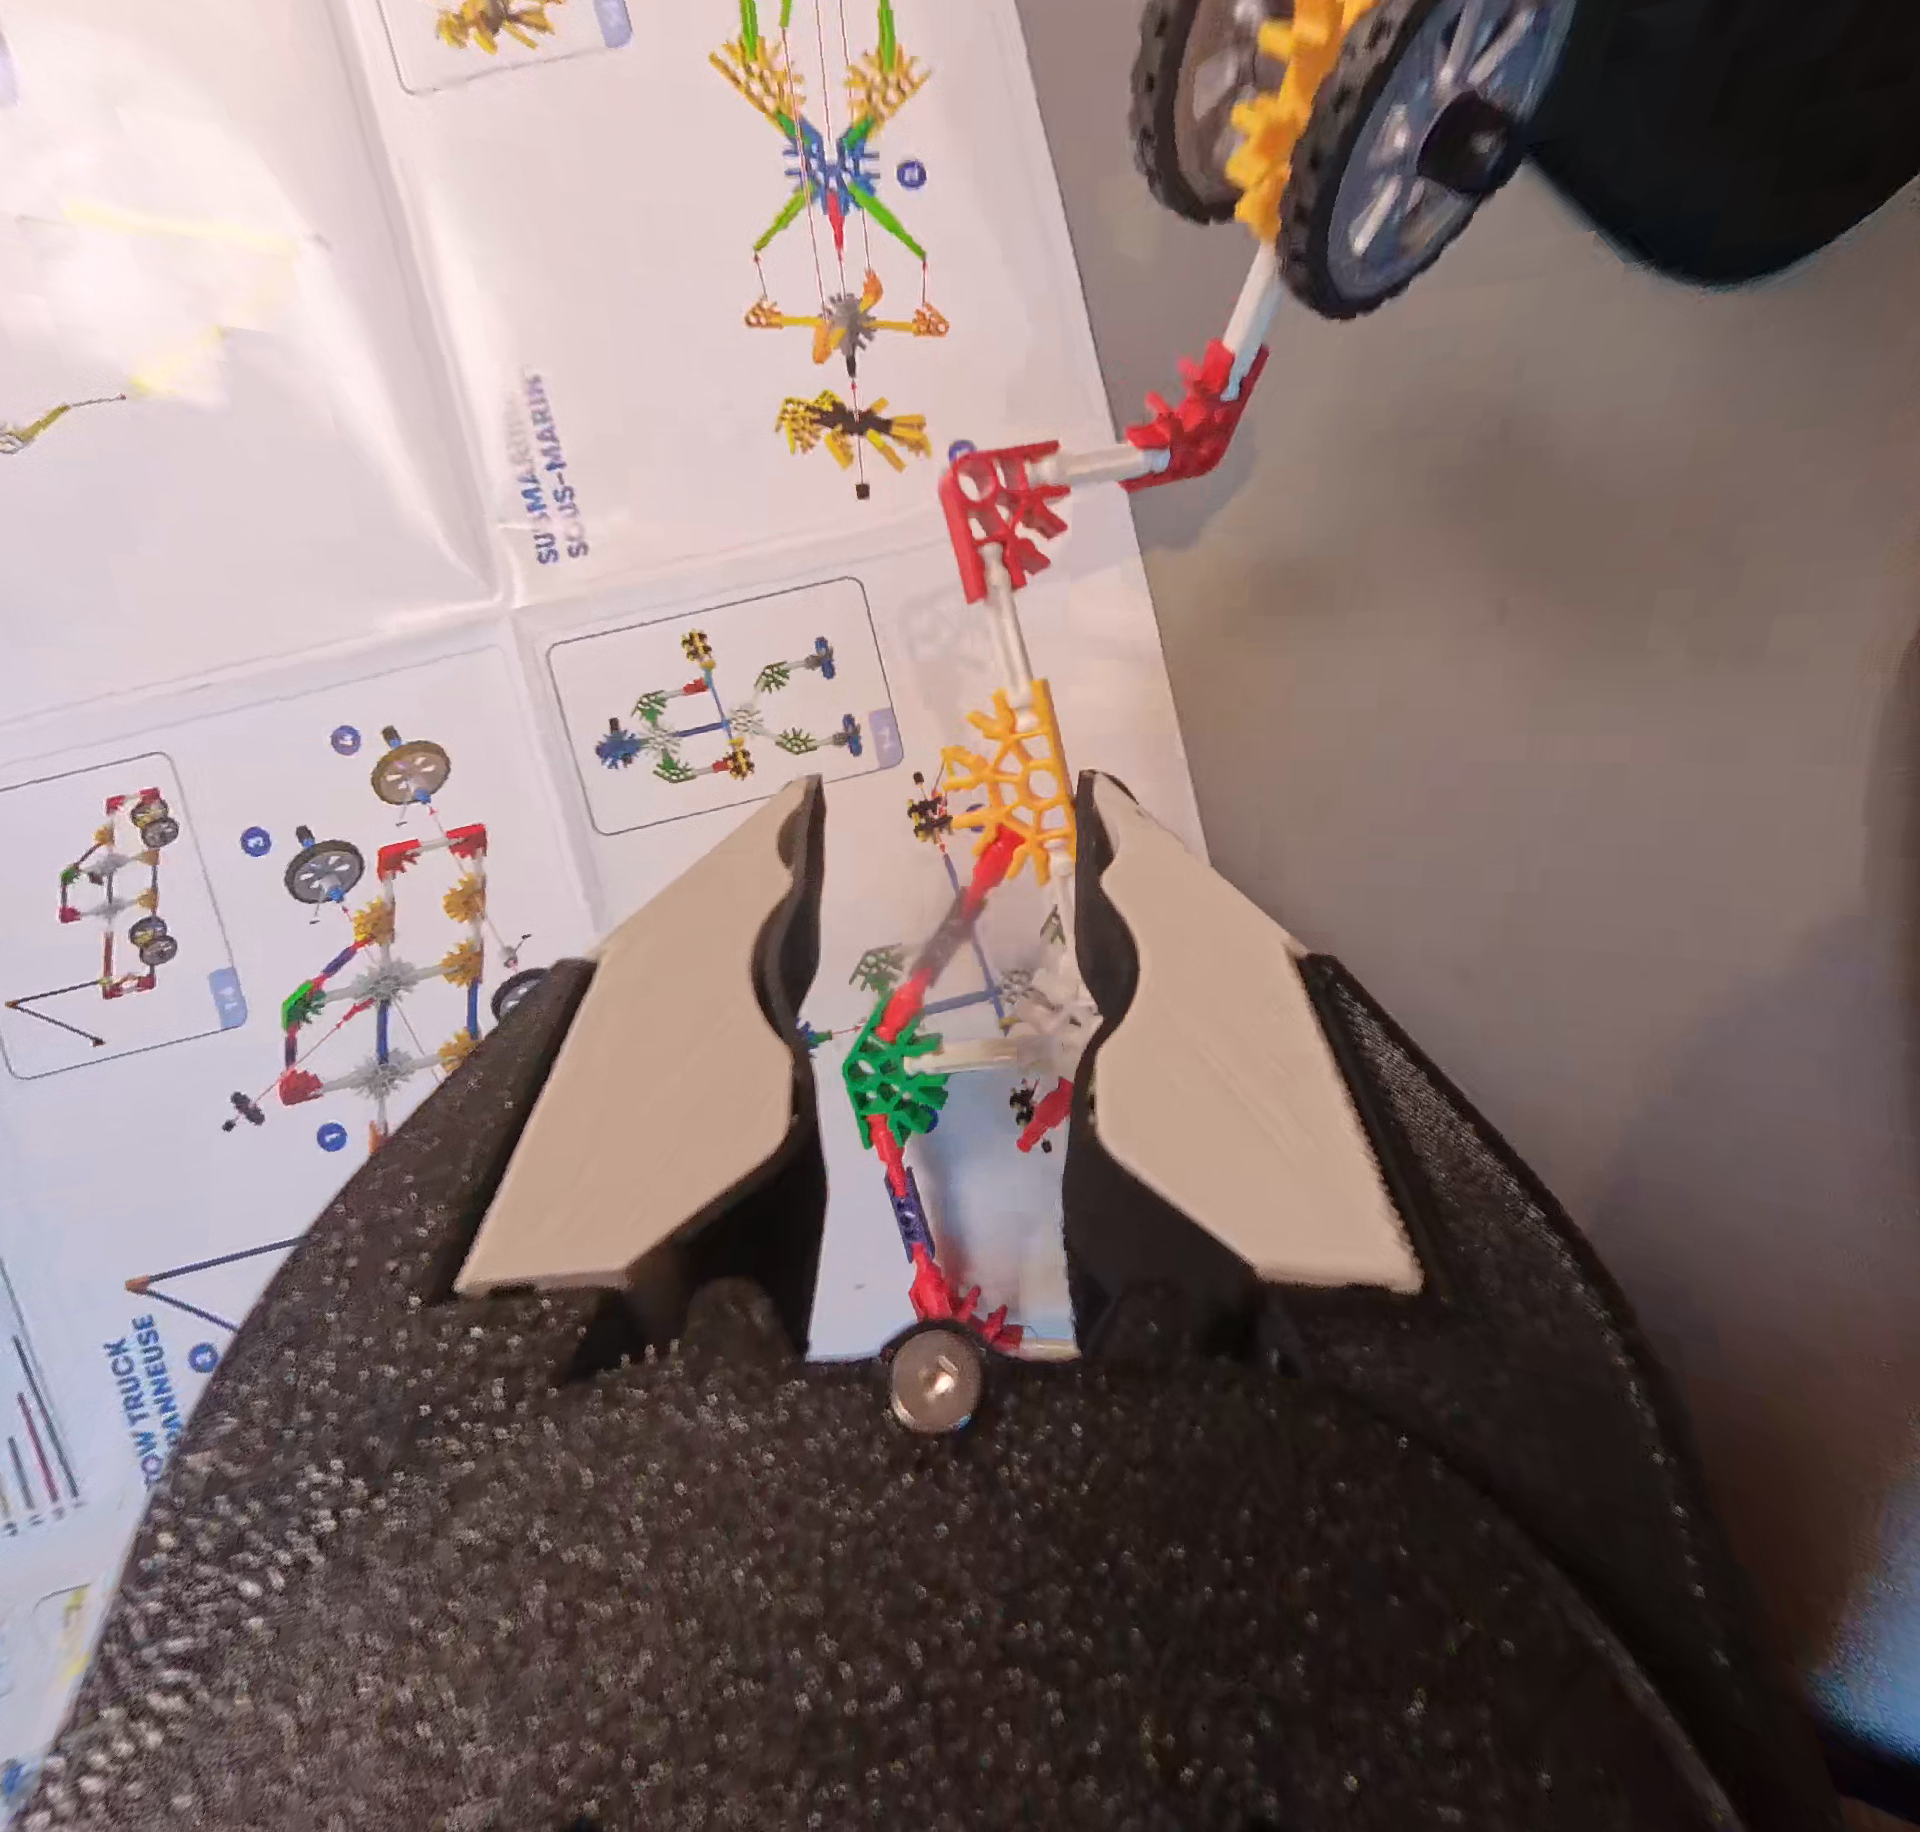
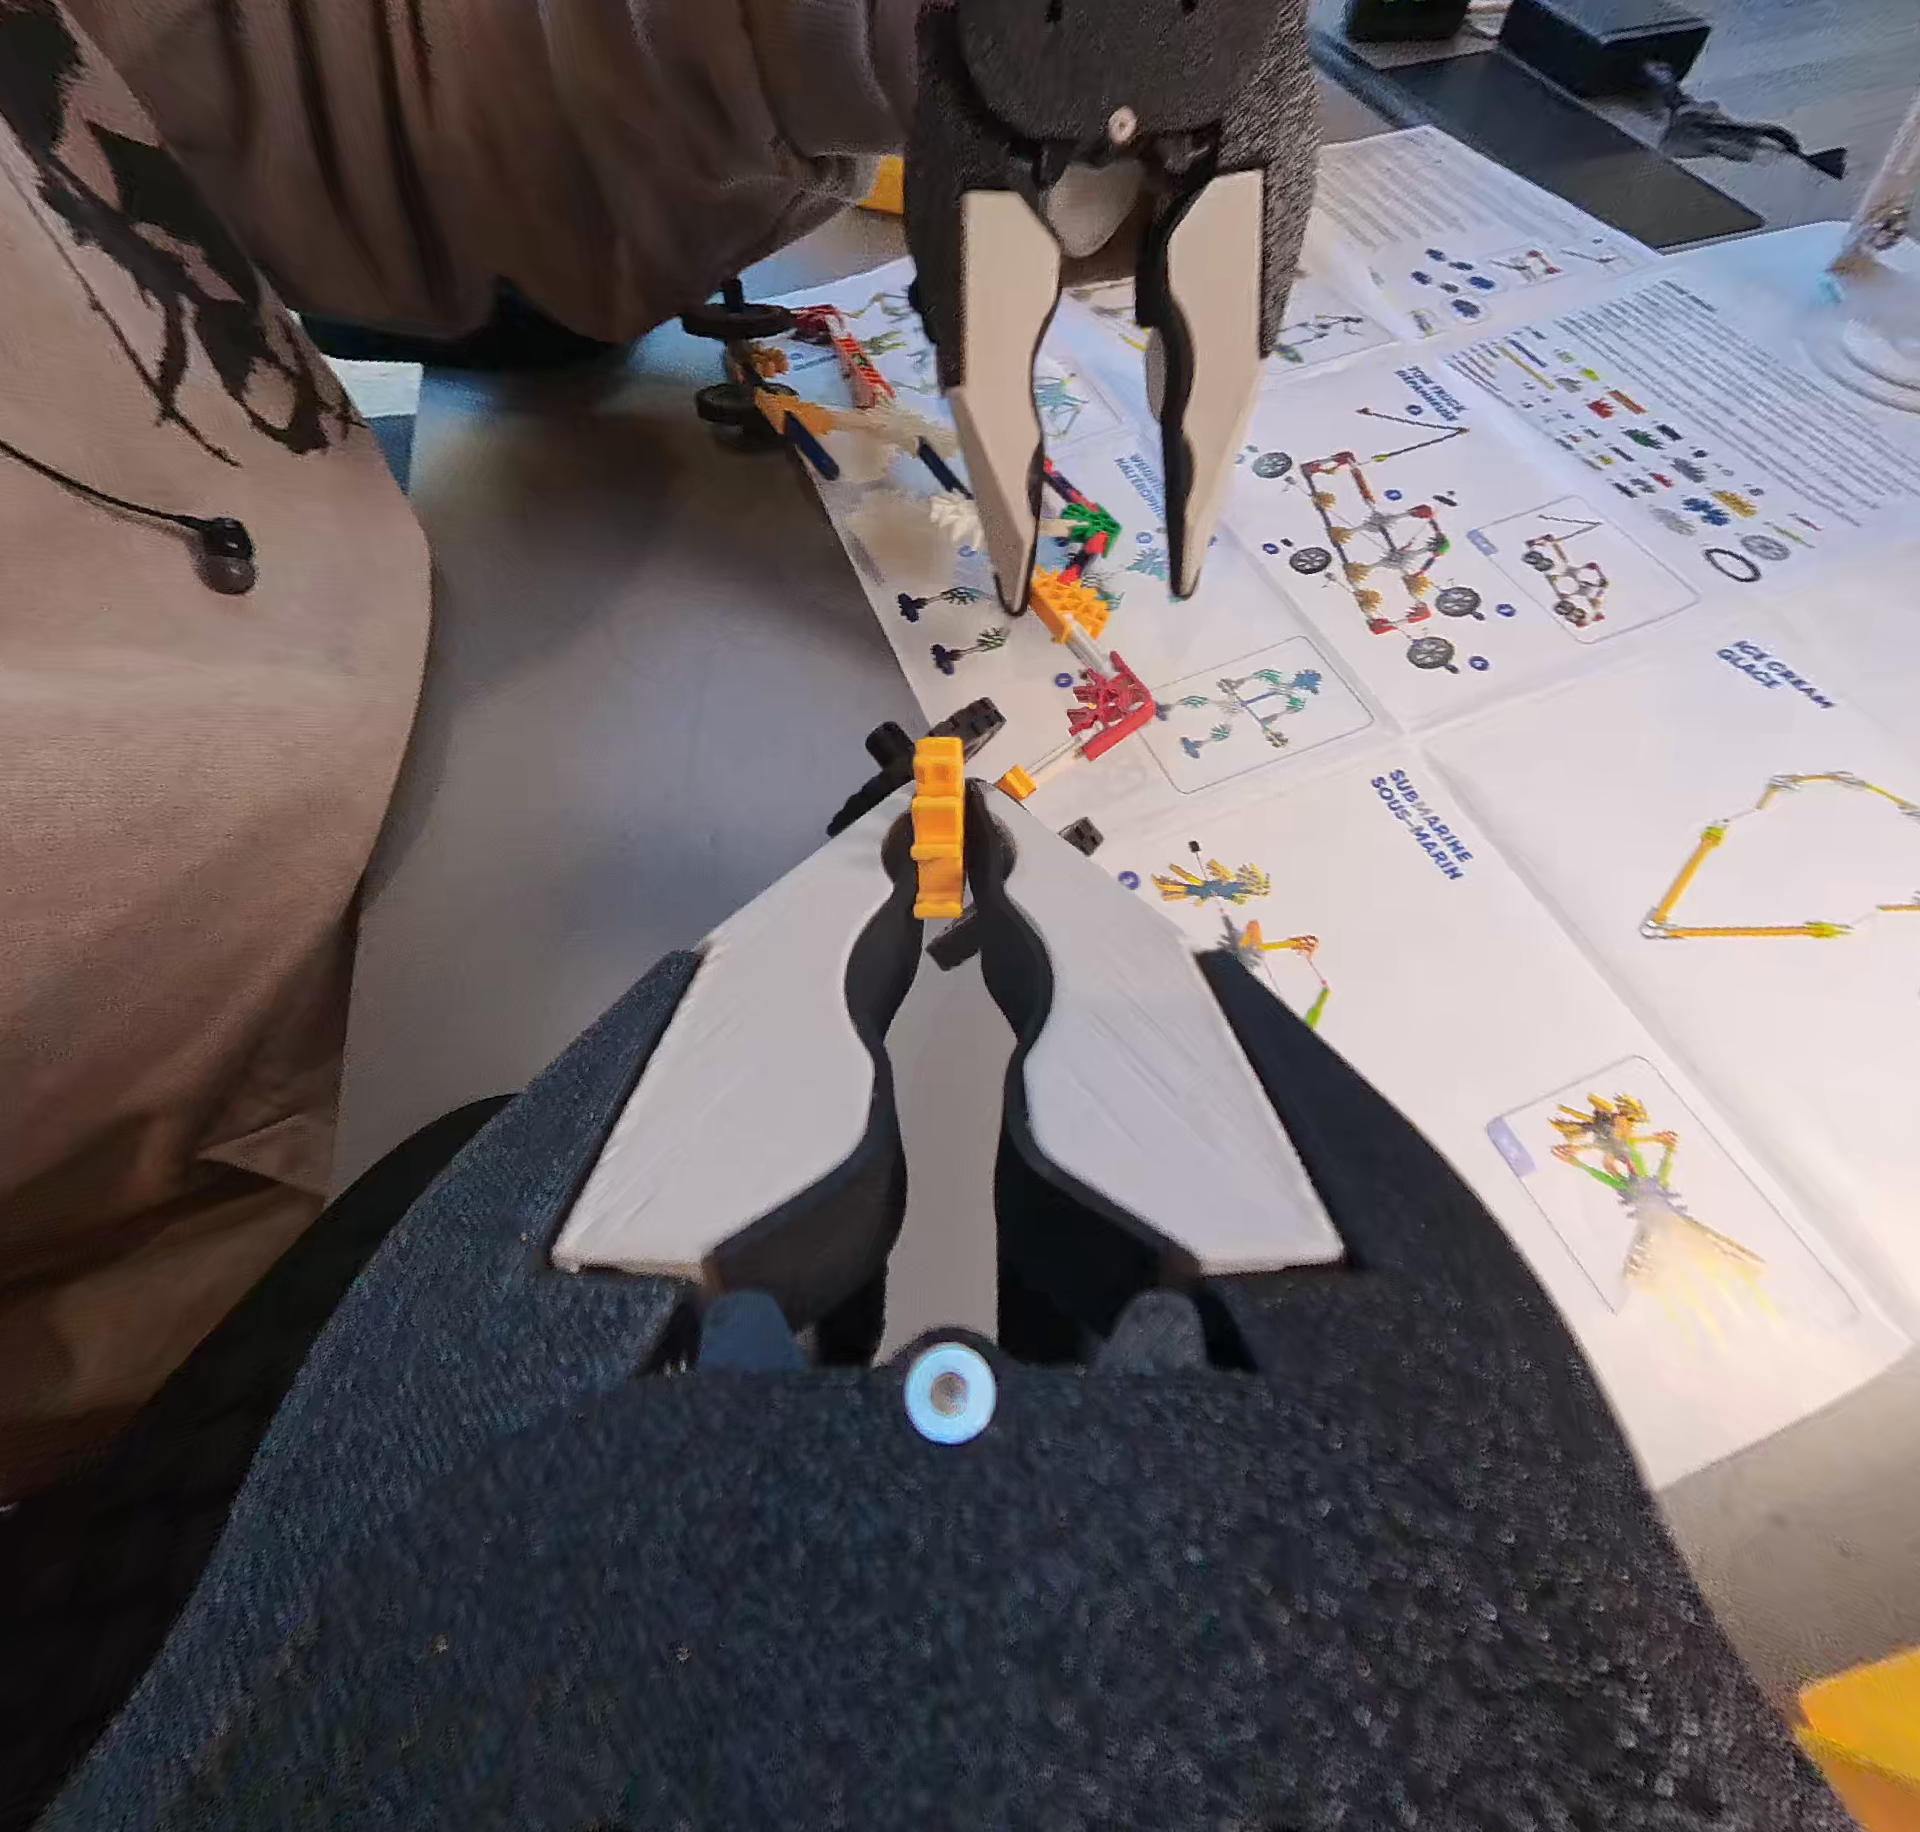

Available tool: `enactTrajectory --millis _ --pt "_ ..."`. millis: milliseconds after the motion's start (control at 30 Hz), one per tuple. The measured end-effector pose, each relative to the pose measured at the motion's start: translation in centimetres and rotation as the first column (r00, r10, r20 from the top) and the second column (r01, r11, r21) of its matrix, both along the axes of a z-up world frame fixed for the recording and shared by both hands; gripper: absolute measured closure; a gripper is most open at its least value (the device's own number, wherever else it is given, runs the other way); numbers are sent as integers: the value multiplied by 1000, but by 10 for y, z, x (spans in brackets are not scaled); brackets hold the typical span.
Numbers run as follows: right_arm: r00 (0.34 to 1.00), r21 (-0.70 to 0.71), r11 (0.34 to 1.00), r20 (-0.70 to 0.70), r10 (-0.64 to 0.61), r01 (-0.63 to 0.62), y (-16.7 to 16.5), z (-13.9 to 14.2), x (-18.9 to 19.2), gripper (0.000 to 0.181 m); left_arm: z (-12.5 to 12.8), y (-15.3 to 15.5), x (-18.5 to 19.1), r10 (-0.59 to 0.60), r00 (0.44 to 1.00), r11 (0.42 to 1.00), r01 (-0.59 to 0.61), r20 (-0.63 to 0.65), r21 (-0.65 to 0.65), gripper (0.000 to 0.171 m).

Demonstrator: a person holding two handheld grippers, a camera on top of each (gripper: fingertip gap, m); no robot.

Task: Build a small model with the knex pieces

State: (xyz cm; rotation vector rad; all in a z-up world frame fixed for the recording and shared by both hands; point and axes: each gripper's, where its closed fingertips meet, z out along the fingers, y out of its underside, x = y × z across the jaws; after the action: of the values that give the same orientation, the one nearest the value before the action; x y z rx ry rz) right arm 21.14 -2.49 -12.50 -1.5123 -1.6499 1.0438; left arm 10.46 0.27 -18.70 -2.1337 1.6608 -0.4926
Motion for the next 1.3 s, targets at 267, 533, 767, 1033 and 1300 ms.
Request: enactTrajectory --millis 267,533,767,1033,1300 --pt "968 -167 960 -152 199 -224 -26 18 -9 178 21 -32 34 -147 950 977 184 275 -111 118" --pt "958 -167 950 -155 239 -264 -21 25 -21 178 6 -58 54 -37 905 870 238 424 -432 141" --pt "994 325 944 105 24 -57 -11 -3 -39 178 -25 -12 37 213 934 929 -103 286 -355 151" --pt "974 687 712 224 -22 -142 -50 -51 -36 177 -10 -10 37 242 890 926 -94 385 -365 168" --pt "998 46 997 8 -61 61 -37 -36 -17 178 -6 -27 36 100 905 980 -18 413 -198 168"
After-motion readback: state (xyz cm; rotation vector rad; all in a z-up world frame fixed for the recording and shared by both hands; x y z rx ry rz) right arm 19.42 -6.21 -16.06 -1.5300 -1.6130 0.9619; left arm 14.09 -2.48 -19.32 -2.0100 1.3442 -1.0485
